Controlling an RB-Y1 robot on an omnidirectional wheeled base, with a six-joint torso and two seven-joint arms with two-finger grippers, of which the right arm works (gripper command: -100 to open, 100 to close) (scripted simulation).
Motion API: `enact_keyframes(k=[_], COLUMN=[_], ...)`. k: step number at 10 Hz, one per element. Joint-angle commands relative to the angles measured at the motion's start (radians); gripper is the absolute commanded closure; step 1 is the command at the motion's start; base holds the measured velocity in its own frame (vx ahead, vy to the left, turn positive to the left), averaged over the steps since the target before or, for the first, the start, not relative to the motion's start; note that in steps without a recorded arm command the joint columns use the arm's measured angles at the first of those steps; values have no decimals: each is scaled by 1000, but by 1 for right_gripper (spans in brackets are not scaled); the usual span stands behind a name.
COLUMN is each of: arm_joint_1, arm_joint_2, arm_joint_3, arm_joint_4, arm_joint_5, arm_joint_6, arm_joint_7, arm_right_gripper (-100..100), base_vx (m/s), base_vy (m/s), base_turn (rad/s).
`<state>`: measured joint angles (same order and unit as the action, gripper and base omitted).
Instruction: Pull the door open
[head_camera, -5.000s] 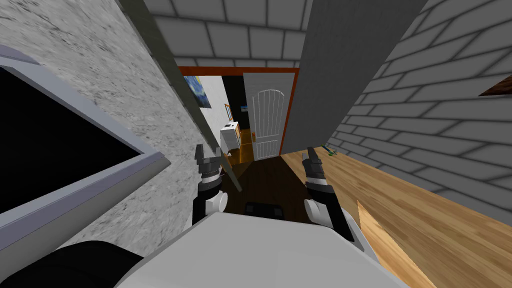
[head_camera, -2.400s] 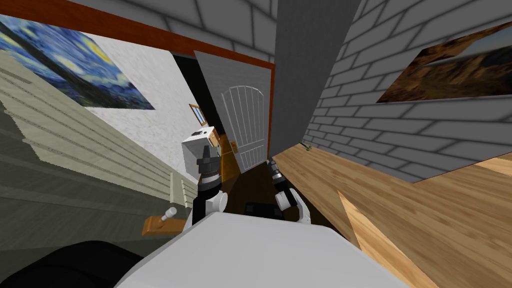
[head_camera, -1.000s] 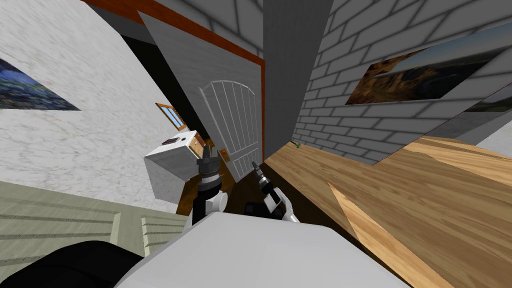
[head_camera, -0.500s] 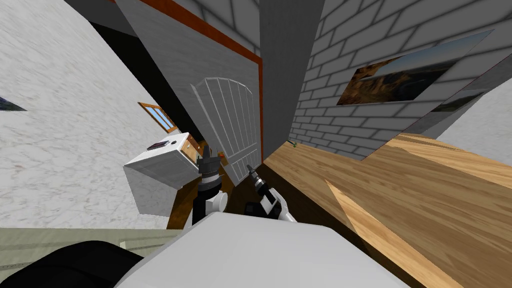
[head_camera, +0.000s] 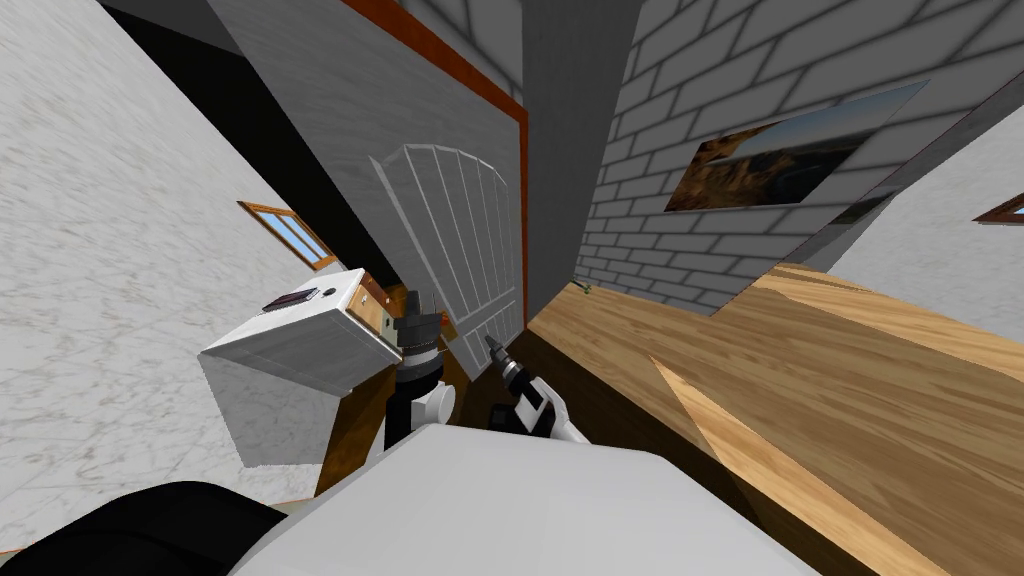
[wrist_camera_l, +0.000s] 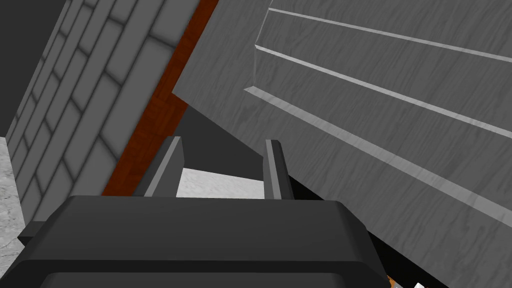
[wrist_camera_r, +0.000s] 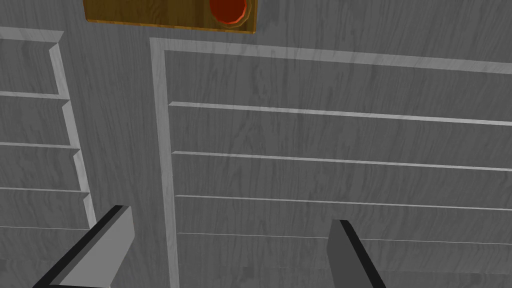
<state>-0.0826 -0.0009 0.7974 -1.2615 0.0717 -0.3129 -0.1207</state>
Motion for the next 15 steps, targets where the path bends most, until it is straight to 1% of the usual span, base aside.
enact_keyframes(k=[1, 4, 6, 10, 11, 13, 15], arm_joint_1=[-17, -17, -17, -17, -18, -21, -24], arm_joint_2=[12, 12, 12, 12, 0, -12, -30], arm_joint_3=[20, 20, 20, 20, 19, 18, 17], arm_joint_4=[33, 33, 33, 33, 37, 41, 50], arm_joint_5=[-1, -1, -1, -1, 0, 0, 1], arm_joint_6=[-2, -2, -2, -2, -2, -1, 1], arm_joint_7=[-5, -5, -5, -5, -6, -7, -9], arm_right_gripper=[-100, -100, -100, -100, -100, -100, -100], base_vx=[40, -9, 9, -7, -44, -85, -100], base_vy=[31, -7, 18, 1, -102, -149, -176], base_turn=[112, -24, 51, -1, 14, 34, 24])
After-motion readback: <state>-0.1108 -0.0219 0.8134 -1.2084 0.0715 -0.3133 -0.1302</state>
